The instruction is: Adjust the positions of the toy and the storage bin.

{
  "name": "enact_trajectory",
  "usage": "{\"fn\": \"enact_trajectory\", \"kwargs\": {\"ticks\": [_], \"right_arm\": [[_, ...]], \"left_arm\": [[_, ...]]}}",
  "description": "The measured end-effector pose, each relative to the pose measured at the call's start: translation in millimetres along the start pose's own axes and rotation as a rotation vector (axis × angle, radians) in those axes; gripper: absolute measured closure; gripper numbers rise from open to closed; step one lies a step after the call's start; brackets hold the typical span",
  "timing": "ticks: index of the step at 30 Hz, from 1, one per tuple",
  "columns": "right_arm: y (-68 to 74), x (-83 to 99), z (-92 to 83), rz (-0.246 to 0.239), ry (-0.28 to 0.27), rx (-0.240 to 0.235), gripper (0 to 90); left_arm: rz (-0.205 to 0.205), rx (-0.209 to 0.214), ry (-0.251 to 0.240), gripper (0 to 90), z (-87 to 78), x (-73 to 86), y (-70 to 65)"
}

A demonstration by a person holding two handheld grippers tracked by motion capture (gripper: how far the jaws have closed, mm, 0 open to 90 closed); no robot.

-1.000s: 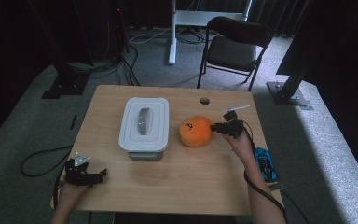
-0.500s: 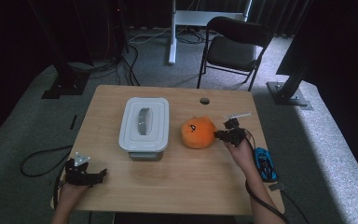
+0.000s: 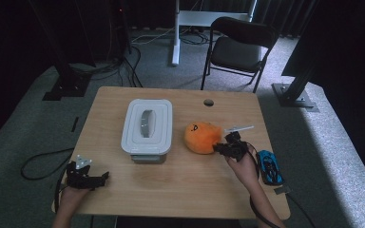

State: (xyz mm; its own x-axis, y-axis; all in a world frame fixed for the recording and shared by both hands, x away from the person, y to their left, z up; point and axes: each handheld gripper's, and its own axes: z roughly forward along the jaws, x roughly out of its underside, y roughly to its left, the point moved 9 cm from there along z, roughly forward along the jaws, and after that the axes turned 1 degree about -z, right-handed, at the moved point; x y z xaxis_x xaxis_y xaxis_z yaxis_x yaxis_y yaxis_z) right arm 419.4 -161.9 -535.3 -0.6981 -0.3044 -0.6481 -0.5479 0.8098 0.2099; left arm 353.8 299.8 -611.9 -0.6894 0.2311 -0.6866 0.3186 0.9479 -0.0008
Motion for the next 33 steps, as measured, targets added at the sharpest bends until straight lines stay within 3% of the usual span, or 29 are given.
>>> {"fn": "enact_trajectory", "kwargs": {"ticks": [7, 9, 13, 20, 26, 33], "right_arm": [[24.0, 5.0, 2.5, -0.006, -0.004, -0.074, 74.3], [30.8, 5.2, 3.4, -0.003, -0.005, -0.112, 68.3], [41.3, 3.3, 4.4, -0.027, -0.003, -0.129, 56.2], [57.7, -3.7, -4.2, -0.066, -0.028, -0.183, 52.4], [37.1, -18.2, -16.4, -0.059, -0.078, -0.071, 43.8], [-0.1, -33.0, -5.7, 0.002, -0.058, 0.013, 35.8]], "left_arm": [[0.000, 0.000, 0.000, 1.2, 0.0, 0.0, 0.0], [0.000, 0.000, 0.000, 1.2, 0.0, 0.0, 0.0], [0.000, 0.000, 0.000, 1.2, 0.0, 0.0, 0.0], [0.000, 0.000, 0.000, 1.2, 0.0, 0.0, 0.0], [0.000, 0.000, 0.000, 1.2, 0.0, 0.0, 0.0], [0.000, 0.000, 0.000, 1.2, 0.0, 0.0, 0.0]]}}
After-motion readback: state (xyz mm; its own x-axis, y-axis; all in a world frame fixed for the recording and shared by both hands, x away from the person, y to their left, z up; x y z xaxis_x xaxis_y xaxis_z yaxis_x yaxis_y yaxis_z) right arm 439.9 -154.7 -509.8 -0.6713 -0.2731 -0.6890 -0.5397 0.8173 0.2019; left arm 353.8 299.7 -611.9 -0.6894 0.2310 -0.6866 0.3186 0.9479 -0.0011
